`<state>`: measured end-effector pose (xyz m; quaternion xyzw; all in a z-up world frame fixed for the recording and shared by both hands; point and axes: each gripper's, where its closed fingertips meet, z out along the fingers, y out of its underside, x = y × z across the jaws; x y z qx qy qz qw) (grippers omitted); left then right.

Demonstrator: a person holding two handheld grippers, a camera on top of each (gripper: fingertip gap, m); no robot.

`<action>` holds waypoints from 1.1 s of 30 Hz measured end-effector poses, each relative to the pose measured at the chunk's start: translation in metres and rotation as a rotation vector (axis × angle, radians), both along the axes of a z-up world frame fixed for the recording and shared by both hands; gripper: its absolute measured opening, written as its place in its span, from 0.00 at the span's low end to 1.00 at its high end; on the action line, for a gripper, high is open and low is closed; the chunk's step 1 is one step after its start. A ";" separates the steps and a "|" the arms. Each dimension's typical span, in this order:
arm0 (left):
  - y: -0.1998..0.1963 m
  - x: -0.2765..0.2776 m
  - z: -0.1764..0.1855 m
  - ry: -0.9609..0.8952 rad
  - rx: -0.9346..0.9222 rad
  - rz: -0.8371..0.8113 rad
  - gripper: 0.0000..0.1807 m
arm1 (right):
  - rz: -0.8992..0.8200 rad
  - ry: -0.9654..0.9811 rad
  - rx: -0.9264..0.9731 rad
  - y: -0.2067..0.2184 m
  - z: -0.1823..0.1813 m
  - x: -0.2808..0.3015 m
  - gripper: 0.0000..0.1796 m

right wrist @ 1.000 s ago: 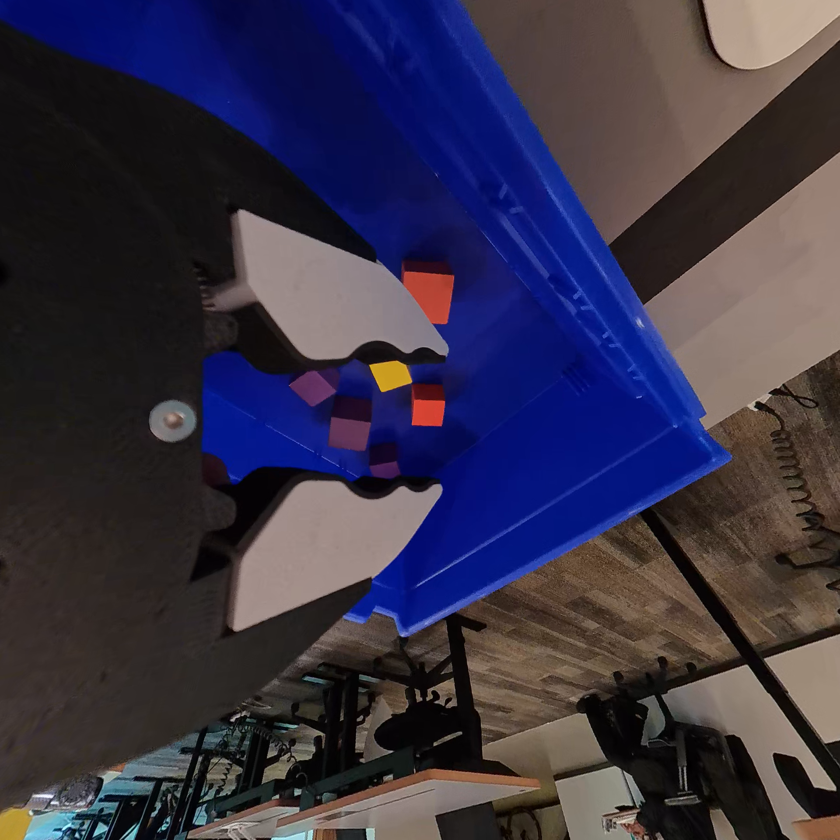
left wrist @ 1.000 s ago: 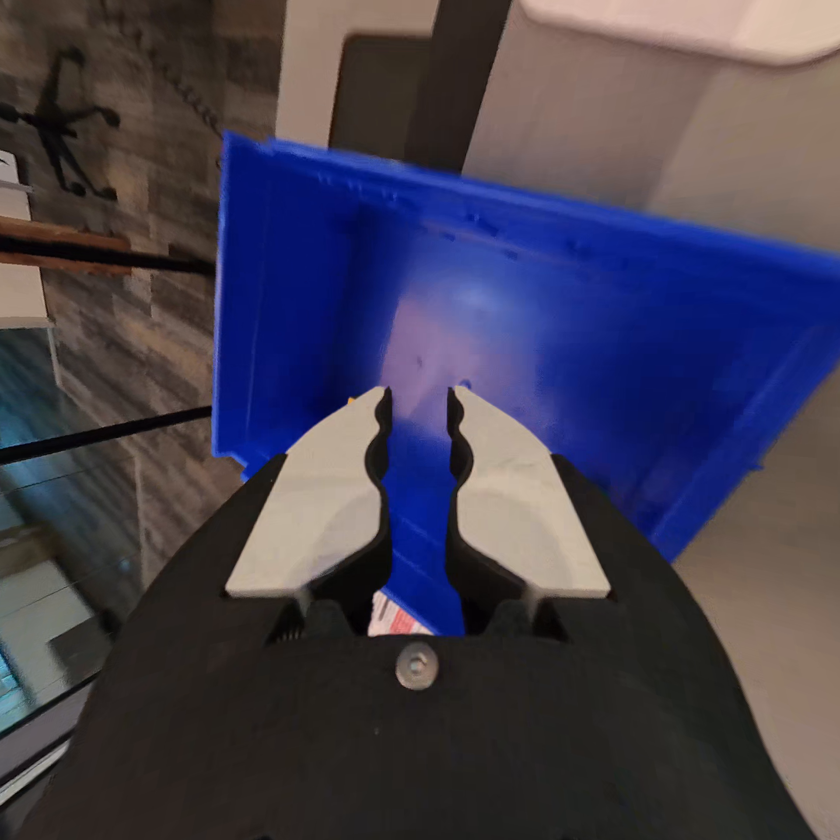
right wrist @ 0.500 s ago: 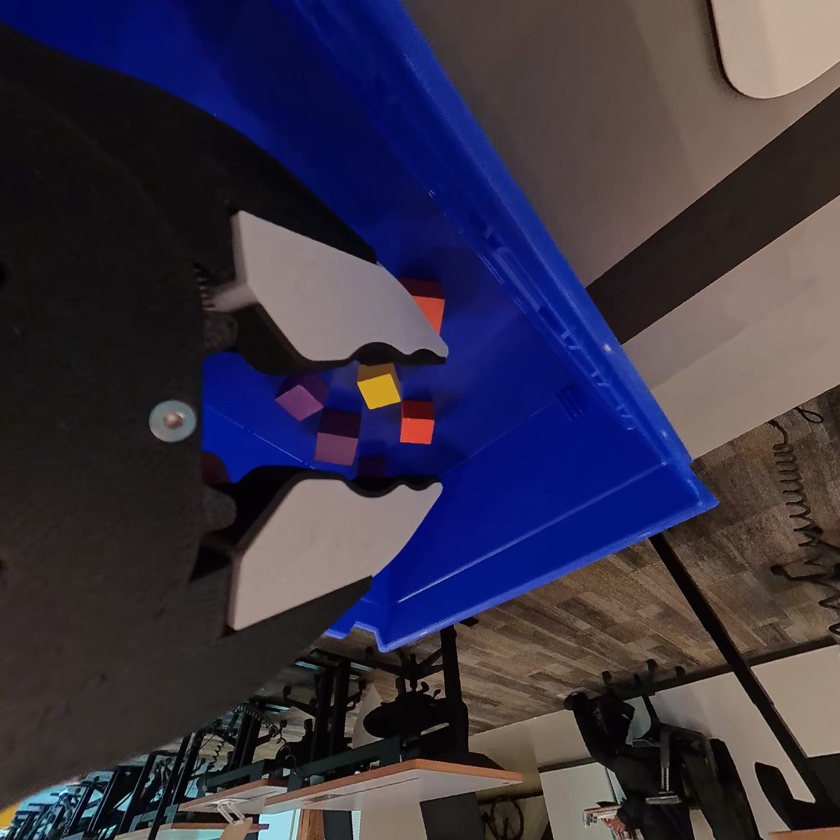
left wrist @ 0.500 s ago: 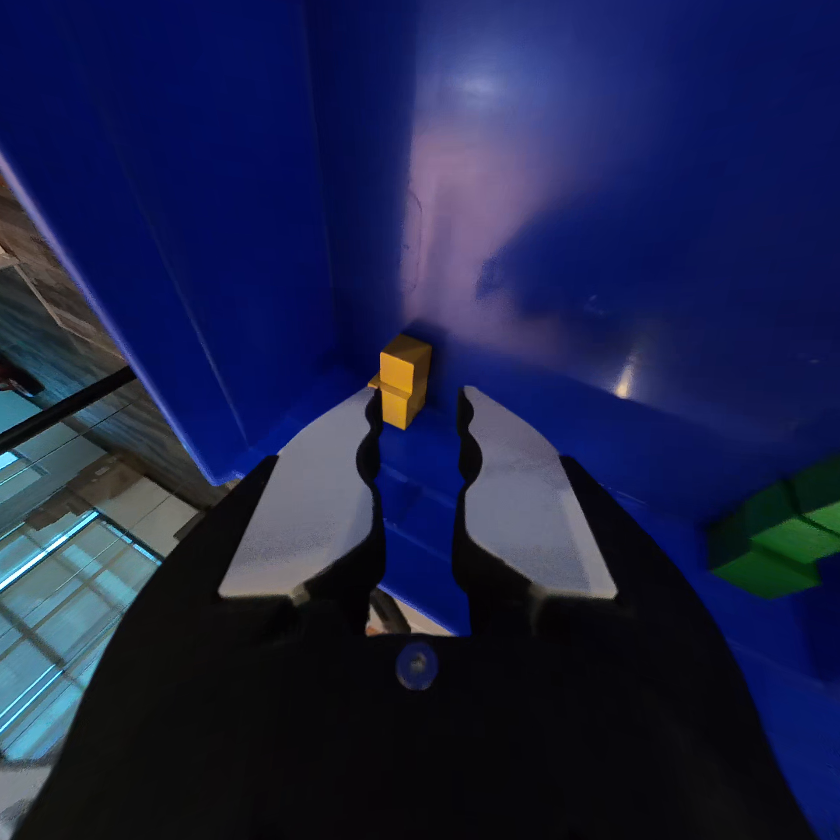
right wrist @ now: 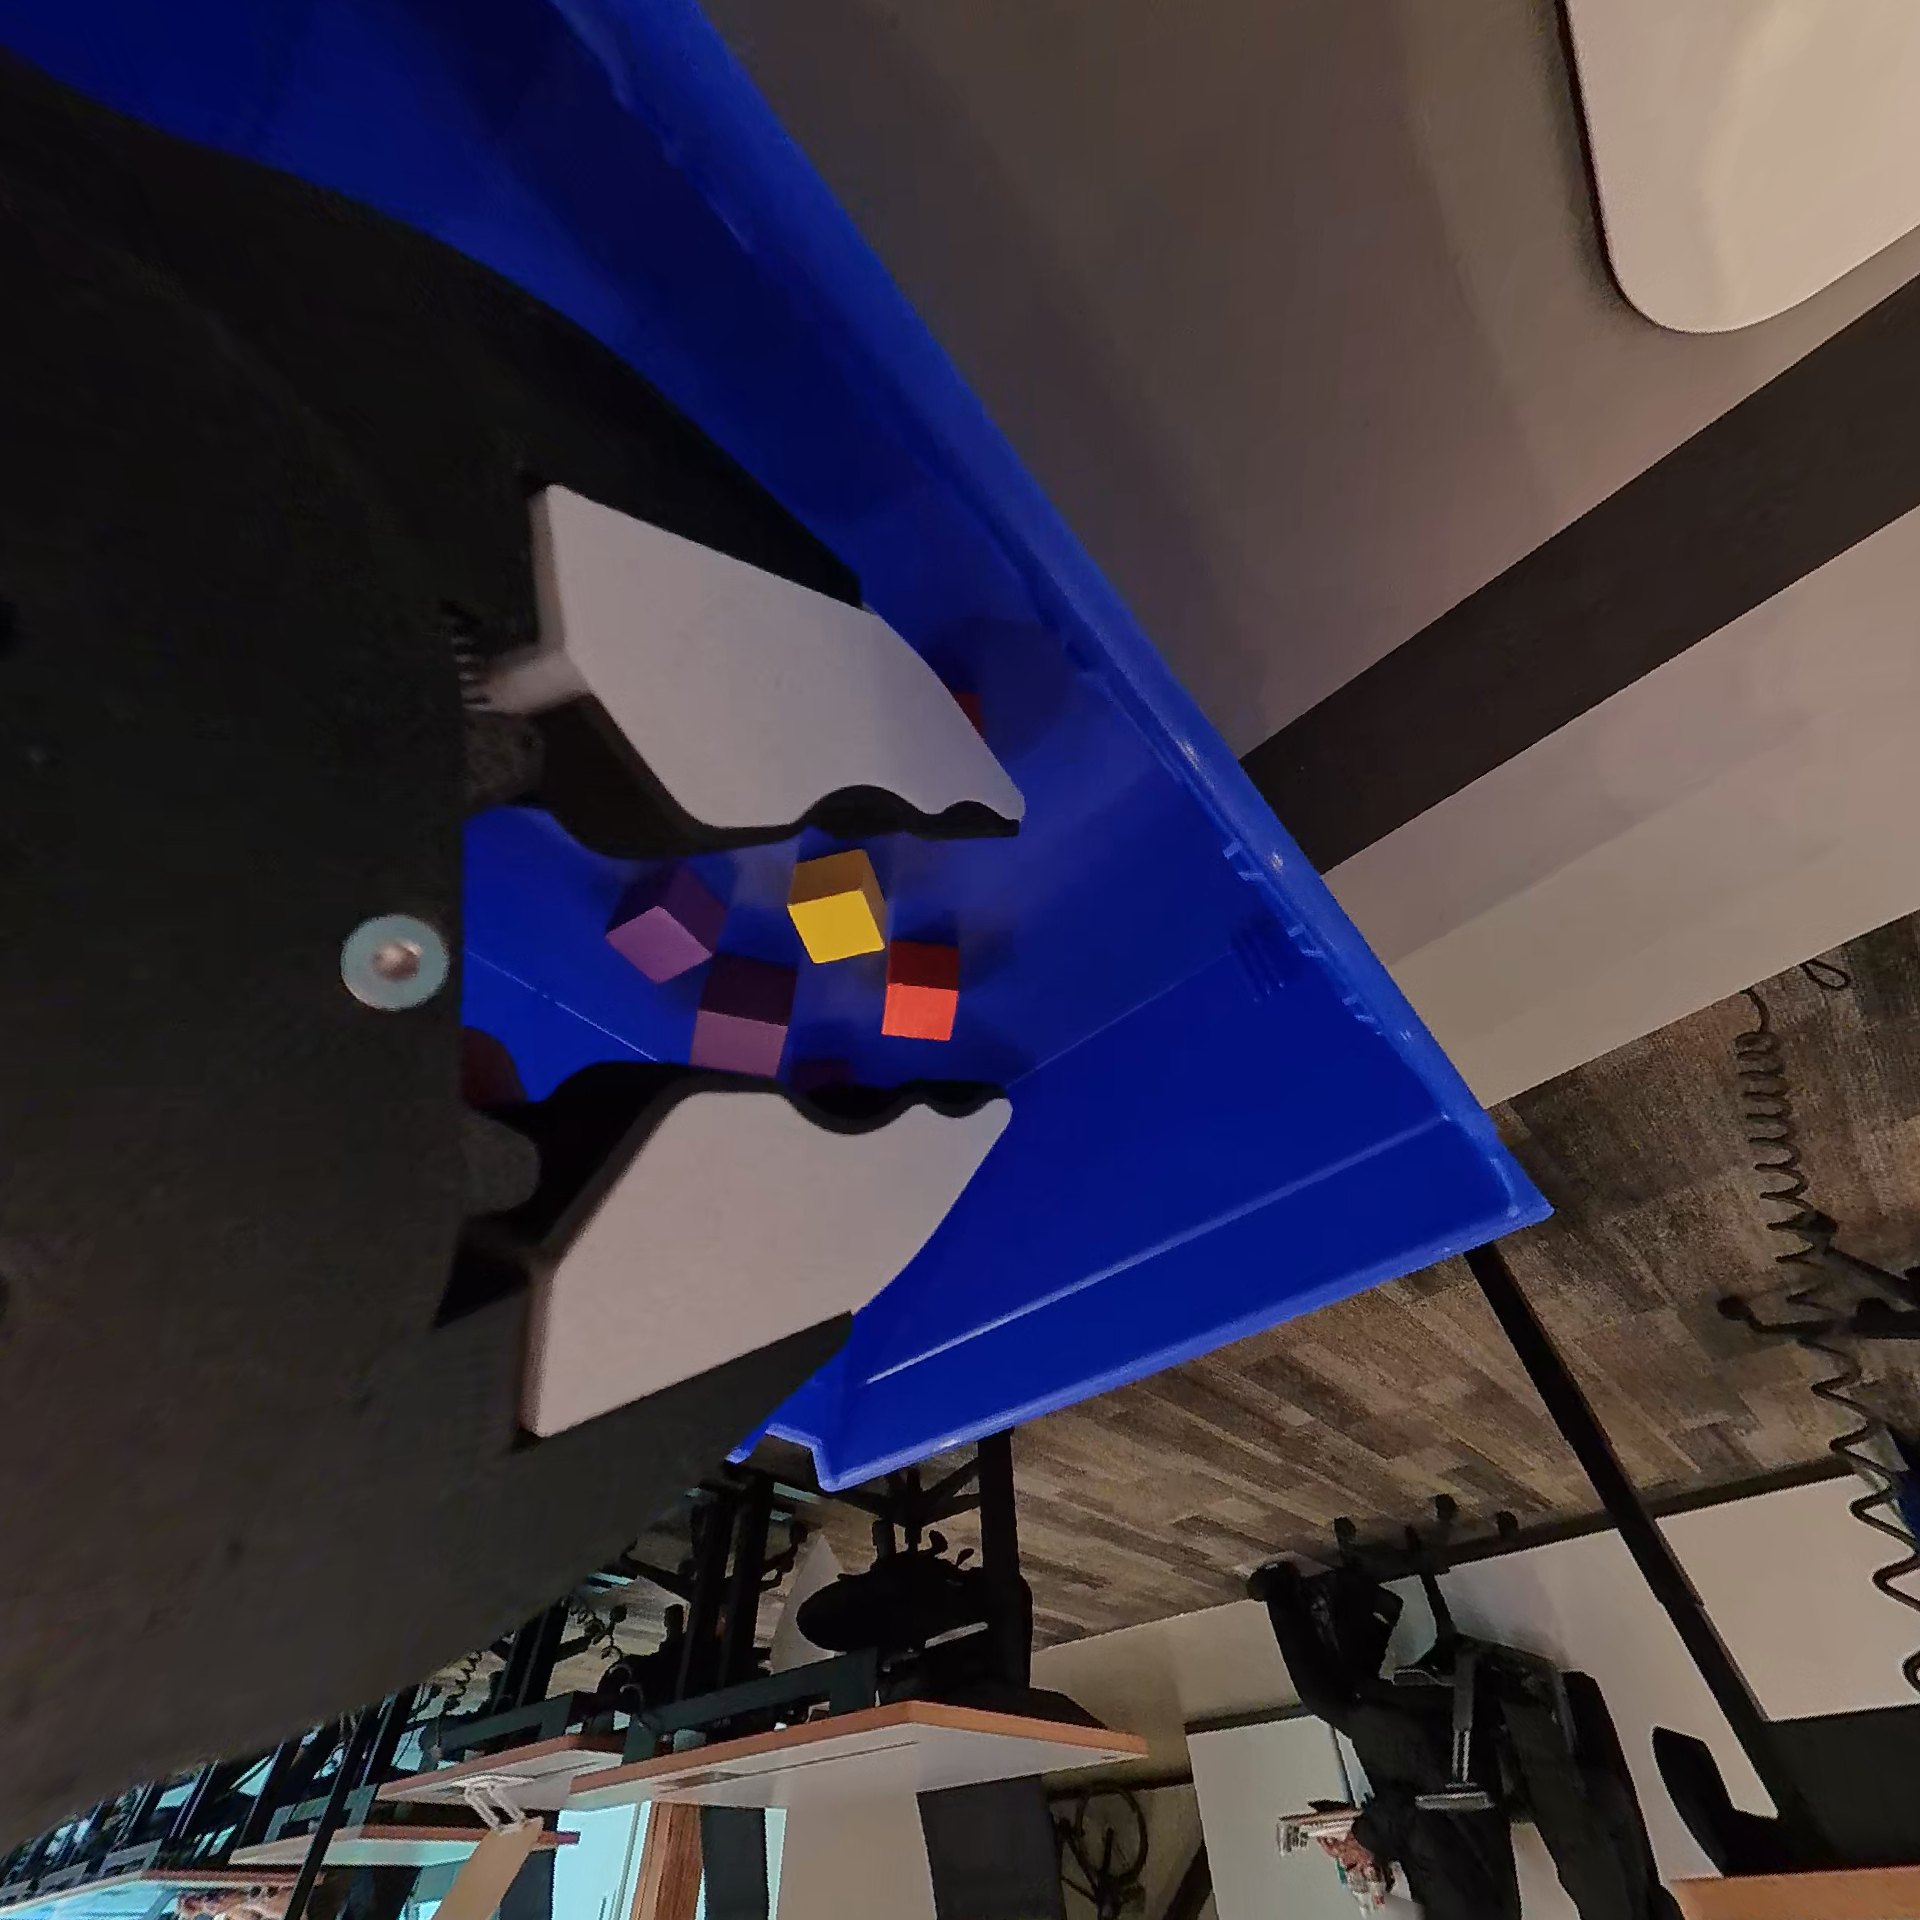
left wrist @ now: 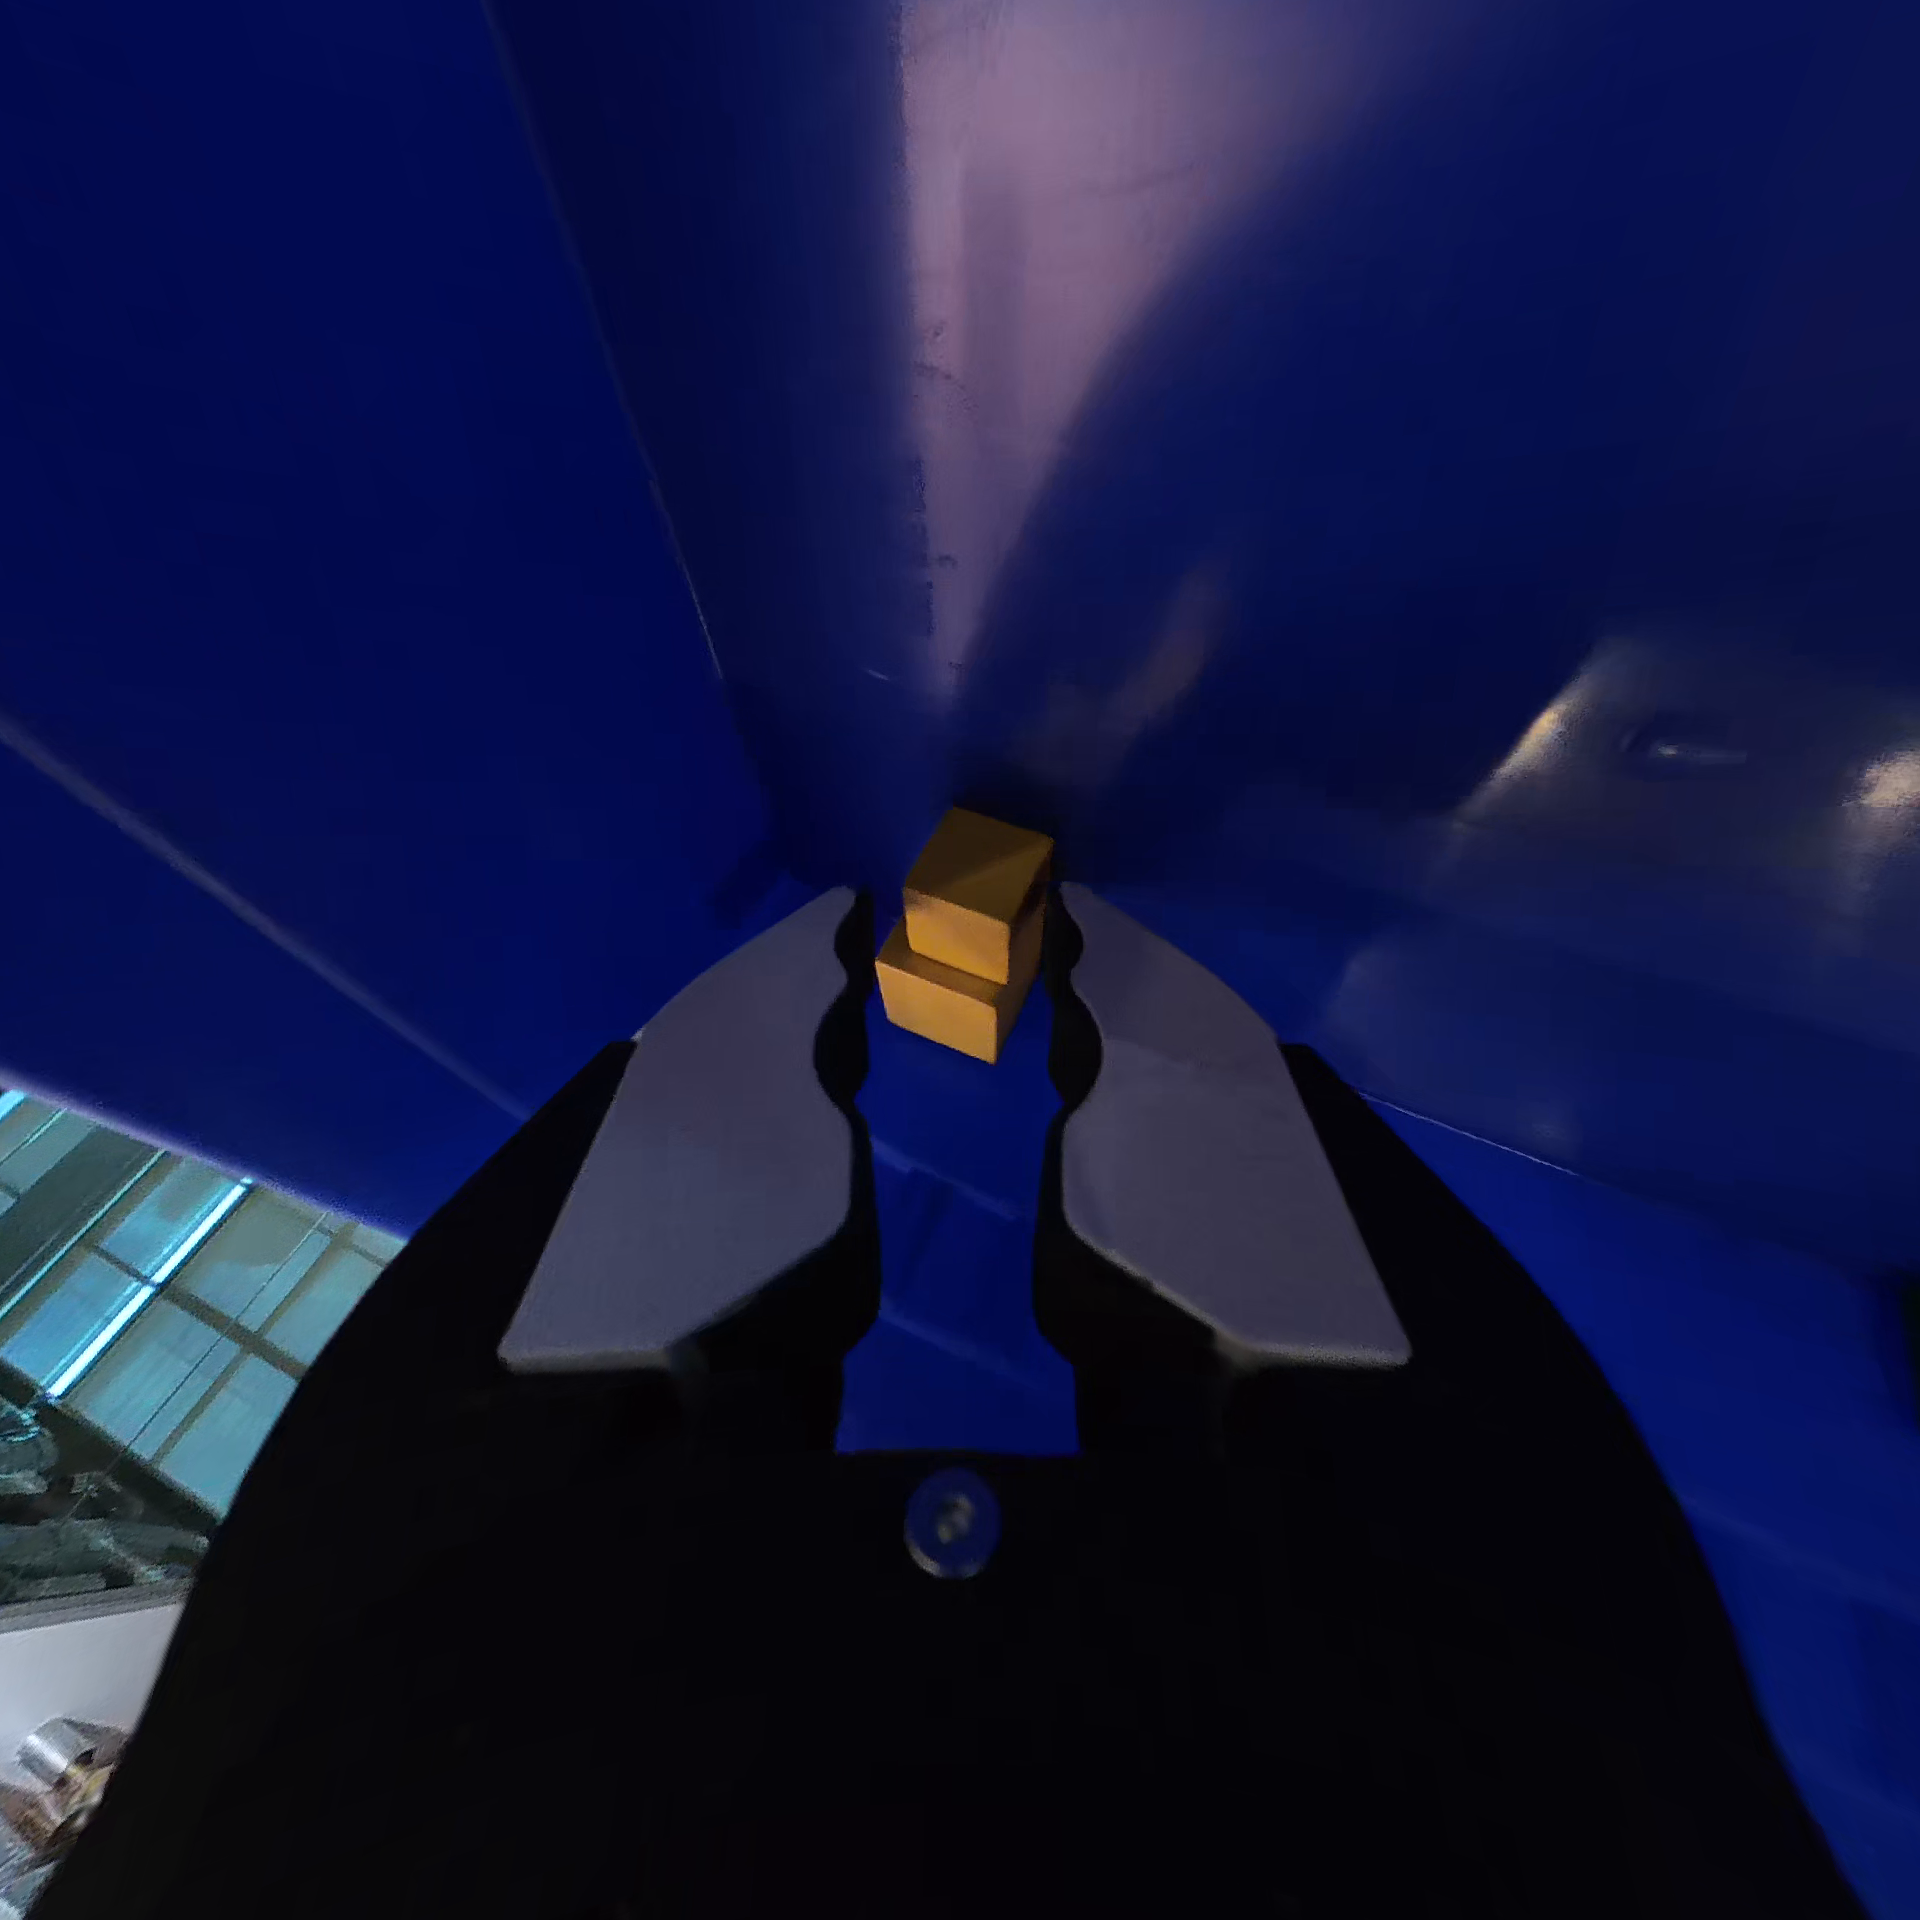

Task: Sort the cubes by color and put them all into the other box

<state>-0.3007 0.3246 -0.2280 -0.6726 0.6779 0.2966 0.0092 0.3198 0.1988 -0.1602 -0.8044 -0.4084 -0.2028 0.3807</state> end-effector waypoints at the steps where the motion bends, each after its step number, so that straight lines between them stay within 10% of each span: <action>1: 0.001 0.000 -0.001 -0.005 -0.004 0.004 0.17 | 0.001 -0.001 0.000 0.000 0.000 0.000 0.25; 33: -0.083 -0.008 -0.006 0.029 -0.161 0.094 0.20 | 0.038 -0.020 0.010 -0.003 0.004 -0.014 0.24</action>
